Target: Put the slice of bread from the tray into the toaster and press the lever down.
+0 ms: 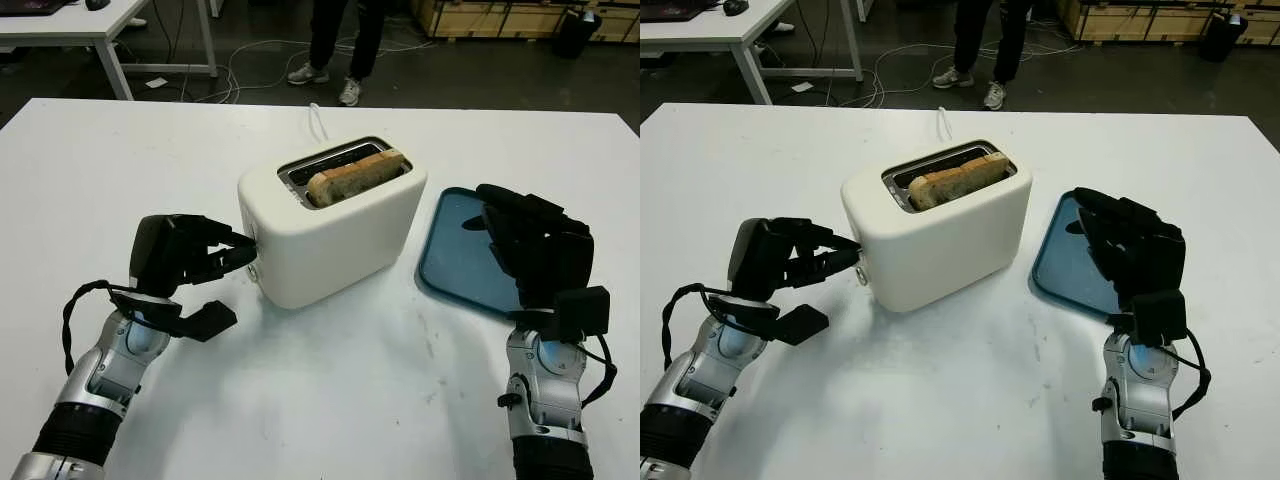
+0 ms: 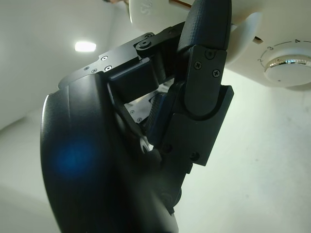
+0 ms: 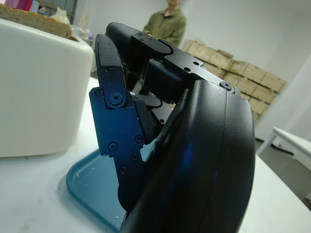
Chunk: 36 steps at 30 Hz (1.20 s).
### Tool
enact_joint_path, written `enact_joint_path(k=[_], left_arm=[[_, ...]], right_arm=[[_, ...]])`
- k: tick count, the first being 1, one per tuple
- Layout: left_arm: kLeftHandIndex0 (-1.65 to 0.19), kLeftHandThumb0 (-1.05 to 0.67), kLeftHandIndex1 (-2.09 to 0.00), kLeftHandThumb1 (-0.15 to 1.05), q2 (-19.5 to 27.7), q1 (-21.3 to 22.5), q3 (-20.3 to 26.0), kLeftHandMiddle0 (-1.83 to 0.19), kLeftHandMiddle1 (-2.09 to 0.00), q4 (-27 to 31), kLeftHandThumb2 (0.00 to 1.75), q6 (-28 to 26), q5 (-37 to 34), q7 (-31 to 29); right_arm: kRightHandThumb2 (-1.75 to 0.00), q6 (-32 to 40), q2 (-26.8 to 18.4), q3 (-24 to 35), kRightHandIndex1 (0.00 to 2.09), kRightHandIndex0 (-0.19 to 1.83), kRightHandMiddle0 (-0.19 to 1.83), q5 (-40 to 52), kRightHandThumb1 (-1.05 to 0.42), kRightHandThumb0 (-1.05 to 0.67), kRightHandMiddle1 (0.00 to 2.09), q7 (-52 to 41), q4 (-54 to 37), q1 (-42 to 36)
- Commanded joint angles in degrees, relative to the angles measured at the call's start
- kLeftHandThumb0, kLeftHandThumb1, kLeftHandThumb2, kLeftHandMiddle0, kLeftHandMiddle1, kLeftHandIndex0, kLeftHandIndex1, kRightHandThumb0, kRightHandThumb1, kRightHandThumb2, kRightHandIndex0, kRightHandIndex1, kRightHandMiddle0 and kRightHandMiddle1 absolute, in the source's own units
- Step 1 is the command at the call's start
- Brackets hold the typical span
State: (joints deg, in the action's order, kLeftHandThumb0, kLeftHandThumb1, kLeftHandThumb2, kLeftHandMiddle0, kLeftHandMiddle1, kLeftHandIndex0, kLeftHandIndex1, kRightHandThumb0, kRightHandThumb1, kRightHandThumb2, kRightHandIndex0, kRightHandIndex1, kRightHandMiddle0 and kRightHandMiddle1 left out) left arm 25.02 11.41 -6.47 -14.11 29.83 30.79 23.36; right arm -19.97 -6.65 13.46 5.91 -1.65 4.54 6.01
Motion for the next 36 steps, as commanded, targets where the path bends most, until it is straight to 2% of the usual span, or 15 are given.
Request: enact_joint_path(k=[1, 5, 6, 7, 8, 10, 12, 15, 21, 24, 33, 36], left_arm=[[-1.50, -0.93, -0.04, 0.92, -0.80, -0.36, 0.05, -1.21, -1.67, 0.08, 0.32, 2.48, 1.24, 1.56], [-1.47, -0.93, -0.11, 0.92, -1.34, -0.06, 1.02, -1.19, -1.71, 0.32, 0.40, 4.58, 1.52, 4.15], [-1.27, -0.92, -0.51, 0.92, -1.35, 0.07, 1.25, -1.17, -1.73, 0.31, 0.42, 5.15, 1.69, 4.75], [-1.12, -0.92, -0.79, 0.92, -1.28, 0.26, 1.65, -1.16, -1.74, 0.38, 0.43, 5.61, 2.03, 5.54], [-1.01, -0.91, -0.98, 0.92, -1.20, 0.39, 2.03, -1.15, -1.74, 0.51, 0.43, 5.84, 2.32, 6.08], [-0.88, -0.90, -1.19, 0.92, -0.78, 0.80, 2.90, -1.14, -1.74, 0.64, 0.43, 6.49, 3.00, 7.05], [-0.82, -0.88, -1.25, 0.92, 0.04, 1.16, 3.64, -1.15, -1.75, 0.93, 0.45, 6.61, 4.23, 7.61], [-0.81, -0.89, -1.29, 0.92, 3.08, 0.82, 4.89, -1.19, -1.75, 4.40, 0.50, 3.40, 6.44, 3.87], [-0.95, -0.97, -1.05, 0.91, 7.41, 1.05, 5.74, -1.22, -1.75, 7.55, 0.52, 1.25, 5.23, -4.79], [-1.01, -1.02, -0.94, 0.86, 8.32, 1.29, 5.64, -1.26, -1.75, 7.79, 0.66, 0.83, 5.70, -6.94], [-1.03, -1.05, -0.85, 0.82, 9.90, 0.69, 5.95, -1.27, -1.75, 9.95, 0.76, -1.45, 6.86, -10.98], [-0.97, -1.05, -0.84, 0.82, 10.91, 0.61, 5.88, -1.26, -1.75, 10.62, 0.80, -1.37, 6.85, -12.42]], right_arm=[[-0.15, -1.08, -0.44, 0.06, 1.30, 0.75, 1.19, -0.08, -0.92, -0.45, 0.00, -0.13, 0.86, 0.22], [-0.16, -1.36, -0.47, -0.12, 1.32, 0.75, 1.18, -0.45, -0.92, -0.44, 0.00, -0.22, 1.13, 0.15], [-0.16, -1.47, -0.49, -0.15, 1.30, 0.75, 1.17, -0.35, -0.92, -0.43, 0.00, -0.36, 1.28, 0.16], [-0.16, -1.49, -0.47, -0.19, 1.28, 0.76, 1.17, -0.04, -0.92, -0.43, 0.00, -0.64, 1.39, 0.16], [-0.16, -1.46, -0.46, -0.23, 1.26, 0.77, 1.17, 0.15, -0.92, -0.42, 0.00, -0.82, 1.43, 0.14], [-0.16, -1.09, -0.39, -0.35, 1.22, 0.79, 1.17, 0.00, -0.92, -0.42, 0.00, -0.76, 1.13, 0.03], [-0.17, -0.90, -0.37, -0.45, 1.23, 0.79, 1.18, -0.11, -0.92, -0.42, 0.00, -0.74, 0.88, -0.05], [-0.17, -1.09, -0.46, -0.48, 1.24, 0.77, 1.18, -0.14, -0.92, -0.42, 0.00, -0.89, 0.91, -0.11], [-0.17, -0.95, -0.36, -0.38, 1.21, 0.78, 1.17, 0.28, -0.92, -0.41, 0.00, -1.10, 0.73, -0.23], [-0.17, -0.58, -0.31, -0.37, 1.22, 0.78, 1.17, 0.04, -0.92, -0.41, 0.00, -0.86, 0.34, -0.35], [-0.17, -0.94, -0.53, -0.22, 1.21, 0.78, 1.16, 0.11, -0.92, -0.42, 0.00, -1.11, 0.60, -0.28], [-0.17, -0.95, -0.51, -0.24, 1.21, 0.78, 1.16, 0.00, -0.92, -0.42, 0.00, -1.04, 0.70, -0.24]])
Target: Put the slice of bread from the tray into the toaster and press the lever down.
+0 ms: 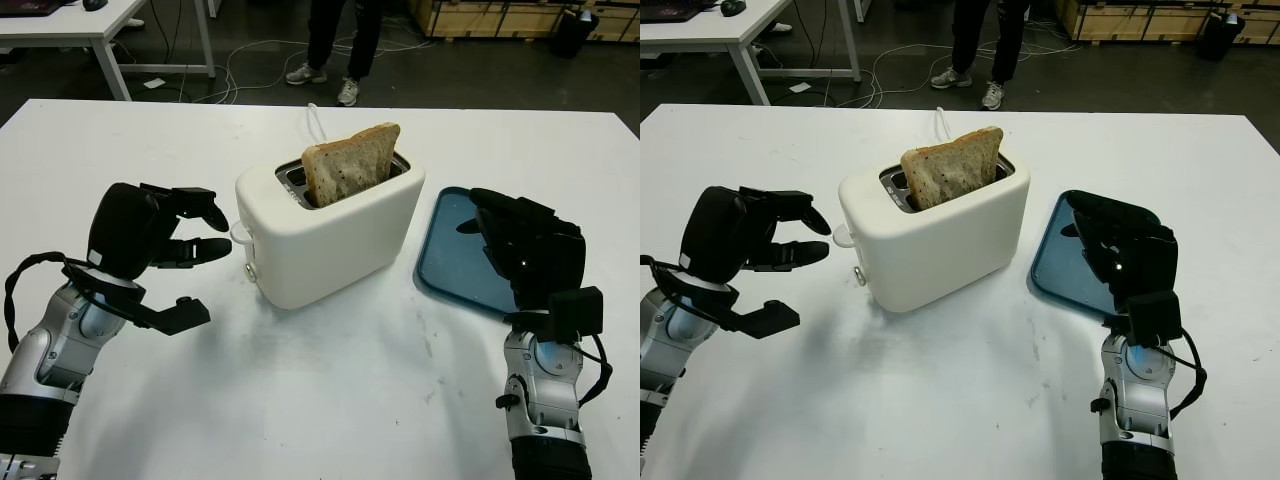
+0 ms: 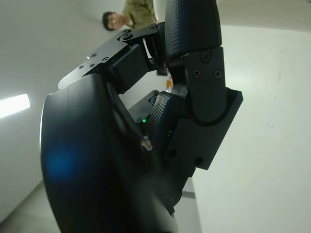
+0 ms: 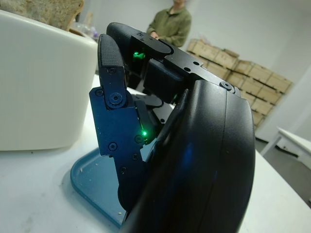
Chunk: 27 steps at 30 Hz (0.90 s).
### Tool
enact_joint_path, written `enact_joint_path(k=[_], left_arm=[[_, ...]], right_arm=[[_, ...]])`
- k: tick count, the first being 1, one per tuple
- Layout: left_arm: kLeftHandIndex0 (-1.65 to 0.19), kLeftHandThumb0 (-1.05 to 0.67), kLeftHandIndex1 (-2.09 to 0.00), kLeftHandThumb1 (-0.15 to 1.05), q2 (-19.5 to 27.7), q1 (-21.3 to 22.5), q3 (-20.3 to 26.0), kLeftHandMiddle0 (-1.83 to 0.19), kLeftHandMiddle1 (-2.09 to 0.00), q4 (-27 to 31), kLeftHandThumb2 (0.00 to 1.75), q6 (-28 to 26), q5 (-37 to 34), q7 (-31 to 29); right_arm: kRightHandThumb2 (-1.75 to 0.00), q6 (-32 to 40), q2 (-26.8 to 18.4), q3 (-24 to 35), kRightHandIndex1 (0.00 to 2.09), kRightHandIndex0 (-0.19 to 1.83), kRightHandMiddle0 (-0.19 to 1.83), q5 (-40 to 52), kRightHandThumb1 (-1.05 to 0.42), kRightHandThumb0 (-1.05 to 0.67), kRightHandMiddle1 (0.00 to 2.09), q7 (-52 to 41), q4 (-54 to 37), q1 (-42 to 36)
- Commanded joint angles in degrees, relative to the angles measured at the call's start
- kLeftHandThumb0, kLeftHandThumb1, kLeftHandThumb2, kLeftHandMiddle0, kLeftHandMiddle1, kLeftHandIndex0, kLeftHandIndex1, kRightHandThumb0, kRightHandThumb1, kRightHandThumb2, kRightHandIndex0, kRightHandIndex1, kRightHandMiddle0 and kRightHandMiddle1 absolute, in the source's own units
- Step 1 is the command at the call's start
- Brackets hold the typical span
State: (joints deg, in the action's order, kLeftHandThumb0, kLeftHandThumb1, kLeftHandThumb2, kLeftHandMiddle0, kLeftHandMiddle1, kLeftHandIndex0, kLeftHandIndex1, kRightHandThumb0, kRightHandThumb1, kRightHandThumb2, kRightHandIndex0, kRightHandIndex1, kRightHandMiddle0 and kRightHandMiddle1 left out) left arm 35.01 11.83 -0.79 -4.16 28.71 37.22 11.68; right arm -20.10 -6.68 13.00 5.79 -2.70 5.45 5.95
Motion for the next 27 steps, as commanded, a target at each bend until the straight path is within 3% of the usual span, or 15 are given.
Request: enact_joint_path(k=[1, 4, 15, 21, 27], left_arm=[[-0.94, -1.05, -0.84, 0.80, 1.12, 0.21, 0.24, -1.25, -1.75, 0.74, 0.83, 0.08, 0.10, -1.02], [-0.80, -1.05, -0.89, 0.77, 1.77, 0.72, 0.31, -1.24, -1.75, 0.47, 0.92, 1.79, 0.58, -0.14], [-0.49, -1.05, -1.10, 0.91, 1.65, 2.36, 0.54, -1.25, -1.75, -1.51, 0.87, 5.35, 2.85, 5.42], [-0.48, -1.03, -1.14, 0.92, 1.81, 3.00, 0.66, -1.26, -1.75, -2.36, 0.88, 6.60, 3.57, 8.17], [-0.54, -1.04, -1.11, 0.88, 2.36, 2.81, 0.43, -1.26, -1.75, -2.09, 0.88, 7.23, 1.49, 5.30]], right_arm=[[-0.17, -0.63, -0.47, 0.20, 1.21, 0.78, 1.16, -0.05, -0.92, -0.42, 0.00, 0.15, -0.34, -0.21], [-0.17, -0.76, -0.34, 0.20, 1.21, 0.78, 1.16, 0.37, -0.92, -0.43, 0.00, -0.09, -0.28, -0.20], [-0.18, -0.03, -0.34, 0.00, 1.26, 0.76, 1.16, 0.30, -0.92, -0.43, 0.00, -0.08, -0.64, -0.25], [-0.17, 0.88, -0.15, -0.17, 1.27, 0.75, 1.17, 0.15, -0.92, -0.45, 0.01, 0.30, -1.33, -0.47], [-0.17, 0.35, -0.22, -0.05, 1.28, 0.75, 1.16, 0.44, -0.92, -0.45, 0.00, 0.10, -0.72, -0.36]])
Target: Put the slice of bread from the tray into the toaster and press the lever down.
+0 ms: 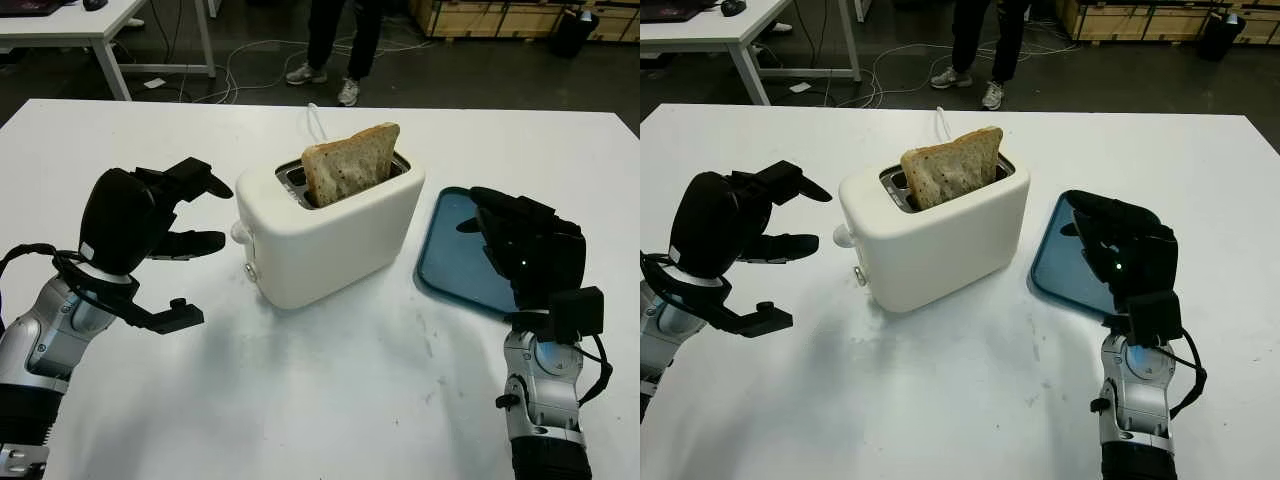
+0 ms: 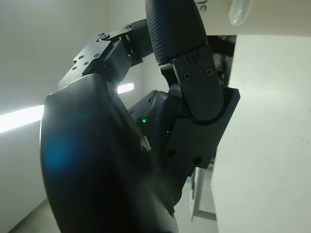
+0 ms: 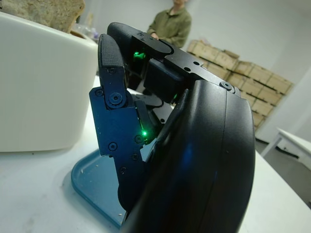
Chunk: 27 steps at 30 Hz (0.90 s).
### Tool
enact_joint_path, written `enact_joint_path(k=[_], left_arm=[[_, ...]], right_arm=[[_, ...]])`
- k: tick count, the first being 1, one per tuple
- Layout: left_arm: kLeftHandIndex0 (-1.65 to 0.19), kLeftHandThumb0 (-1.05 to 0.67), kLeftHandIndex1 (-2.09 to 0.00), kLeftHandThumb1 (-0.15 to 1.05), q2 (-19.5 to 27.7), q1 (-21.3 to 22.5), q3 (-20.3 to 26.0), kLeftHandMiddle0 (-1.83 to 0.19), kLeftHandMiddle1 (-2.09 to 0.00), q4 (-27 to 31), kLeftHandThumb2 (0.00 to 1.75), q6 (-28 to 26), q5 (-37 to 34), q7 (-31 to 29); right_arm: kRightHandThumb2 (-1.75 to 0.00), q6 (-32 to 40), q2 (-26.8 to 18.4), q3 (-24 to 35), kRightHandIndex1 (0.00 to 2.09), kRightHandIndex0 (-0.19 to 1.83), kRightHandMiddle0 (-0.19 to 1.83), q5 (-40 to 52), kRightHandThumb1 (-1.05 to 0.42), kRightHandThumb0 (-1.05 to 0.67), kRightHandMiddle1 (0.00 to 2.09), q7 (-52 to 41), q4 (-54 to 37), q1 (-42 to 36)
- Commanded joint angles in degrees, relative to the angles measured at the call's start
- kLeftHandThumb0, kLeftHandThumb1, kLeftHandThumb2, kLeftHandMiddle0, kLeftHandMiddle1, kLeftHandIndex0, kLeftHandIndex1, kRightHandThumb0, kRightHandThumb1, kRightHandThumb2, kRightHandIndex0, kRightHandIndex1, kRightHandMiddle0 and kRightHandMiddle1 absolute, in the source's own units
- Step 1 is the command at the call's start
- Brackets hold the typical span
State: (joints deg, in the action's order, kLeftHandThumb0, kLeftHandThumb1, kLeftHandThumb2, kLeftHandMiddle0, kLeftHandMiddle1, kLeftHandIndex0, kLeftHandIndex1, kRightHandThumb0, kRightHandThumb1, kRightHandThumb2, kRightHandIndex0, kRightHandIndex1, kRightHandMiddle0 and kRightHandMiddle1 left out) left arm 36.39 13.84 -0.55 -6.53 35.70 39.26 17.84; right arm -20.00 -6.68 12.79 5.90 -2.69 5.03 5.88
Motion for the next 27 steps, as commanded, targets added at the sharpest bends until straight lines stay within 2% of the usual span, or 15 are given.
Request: enact_joint_path(k=[1, 7, 27], left_arm=[[-0.55, -1.05, -1.11, 0.88, 1.07, 0.72, 0.18, -1.26, -1.75, 0.57, 0.87, 0.03, -0.50, -1.41], [-0.64, -1.05, -1.03, 0.87, 1.06, 0.33, -0.01, -1.26, -1.75, 1.65, 0.83, -0.39, -1.64, -5.07], [-0.73, -1.04, -0.88, 0.85, 0.35, 0.27, -1.48, -1.22, -1.75, -1.04, 0.78, 2.07, -2.16, -7.77]], right_arm=[[-0.16, 0.36, -0.23, 0.15, 1.28, 0.75, 1.16, 0.21, -0.92, -0.44, 0.00, 0.21, -0.40, -0.32], [-0.17, 0.42, -0.27, 0.17, 1.28, 0.75, 1.16, 0.16, -0.92, -0.43, 0.00, 0.27, -0.67, -0.42], [-0.16, 0.75, -0.20, 0.24, 1.23, 0.77, 1.17, 0.19, -0.92, -0.44, 0.01, 0.47, -0.66, -0.40]])
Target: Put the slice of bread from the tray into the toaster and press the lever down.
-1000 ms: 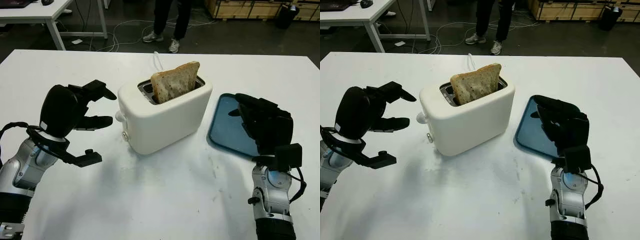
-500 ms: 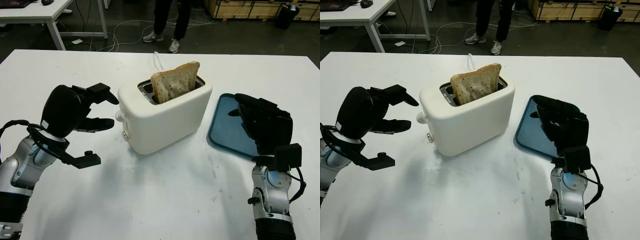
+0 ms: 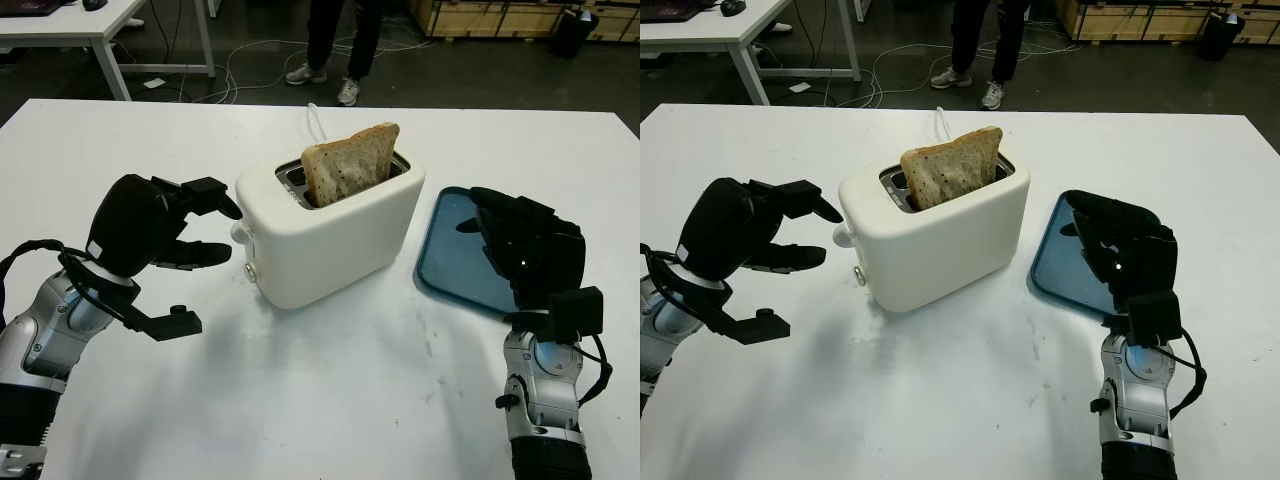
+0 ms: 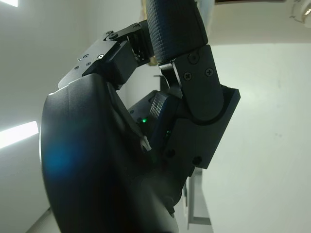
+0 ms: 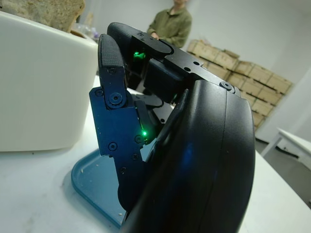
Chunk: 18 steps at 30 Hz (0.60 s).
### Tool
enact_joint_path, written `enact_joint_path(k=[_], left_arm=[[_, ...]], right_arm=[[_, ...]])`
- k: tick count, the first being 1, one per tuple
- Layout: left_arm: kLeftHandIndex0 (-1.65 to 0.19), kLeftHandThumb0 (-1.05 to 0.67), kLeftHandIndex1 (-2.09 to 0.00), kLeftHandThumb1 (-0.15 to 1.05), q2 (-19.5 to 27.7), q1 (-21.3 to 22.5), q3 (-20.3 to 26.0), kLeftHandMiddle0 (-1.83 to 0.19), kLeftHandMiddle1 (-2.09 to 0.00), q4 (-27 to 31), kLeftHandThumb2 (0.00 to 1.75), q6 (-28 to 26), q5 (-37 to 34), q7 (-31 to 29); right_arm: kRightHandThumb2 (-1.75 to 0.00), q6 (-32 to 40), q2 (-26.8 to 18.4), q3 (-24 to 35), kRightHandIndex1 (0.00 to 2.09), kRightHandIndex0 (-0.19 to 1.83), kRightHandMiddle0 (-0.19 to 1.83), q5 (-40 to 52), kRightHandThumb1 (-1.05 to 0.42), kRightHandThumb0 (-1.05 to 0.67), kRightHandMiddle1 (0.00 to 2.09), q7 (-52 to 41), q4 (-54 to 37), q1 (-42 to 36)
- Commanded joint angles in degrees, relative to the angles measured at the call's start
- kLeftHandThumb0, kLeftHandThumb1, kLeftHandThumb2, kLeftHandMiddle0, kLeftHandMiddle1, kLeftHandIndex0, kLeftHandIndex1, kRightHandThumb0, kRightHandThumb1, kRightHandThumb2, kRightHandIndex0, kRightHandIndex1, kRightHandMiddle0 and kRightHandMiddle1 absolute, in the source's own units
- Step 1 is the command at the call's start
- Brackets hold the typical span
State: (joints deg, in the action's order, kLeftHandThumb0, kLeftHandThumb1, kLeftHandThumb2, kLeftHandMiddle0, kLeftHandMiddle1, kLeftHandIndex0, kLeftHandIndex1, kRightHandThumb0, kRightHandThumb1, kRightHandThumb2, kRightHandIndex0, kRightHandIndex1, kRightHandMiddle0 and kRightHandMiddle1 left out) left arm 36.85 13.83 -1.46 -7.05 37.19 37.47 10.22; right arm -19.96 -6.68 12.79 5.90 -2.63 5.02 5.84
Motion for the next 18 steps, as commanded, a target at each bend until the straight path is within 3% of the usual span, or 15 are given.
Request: enact_joint_path(k=[1, 18], left_arm=[[-0.74, -1.04, -0.87, 0.85, -0.15, 0.29, -0.71, -1.22, -1.75, -0.71, 0.78, 0.68, -0.36, -0.18], [-0.81, -1.05, -0.75, 0.88, -0.16, 0.23, -2.62, -1.20, -1.75, -2.62, 0.69, -0.32, -0.22, -1.61]], right_arm=[[-0.16, 0.74, -0.22, 0.24, 1.23, 0.77, 1.17, 0.09, -0.92, -0.44, 0.01, 0.49, -0.71, -0.37], [-0.15, 0.63, -0.32, 0.52, 1.23, 0.78, 1.16, 0.15, -0.92, -0.46, 0.00, 0.50, -0.69, -0.40]])
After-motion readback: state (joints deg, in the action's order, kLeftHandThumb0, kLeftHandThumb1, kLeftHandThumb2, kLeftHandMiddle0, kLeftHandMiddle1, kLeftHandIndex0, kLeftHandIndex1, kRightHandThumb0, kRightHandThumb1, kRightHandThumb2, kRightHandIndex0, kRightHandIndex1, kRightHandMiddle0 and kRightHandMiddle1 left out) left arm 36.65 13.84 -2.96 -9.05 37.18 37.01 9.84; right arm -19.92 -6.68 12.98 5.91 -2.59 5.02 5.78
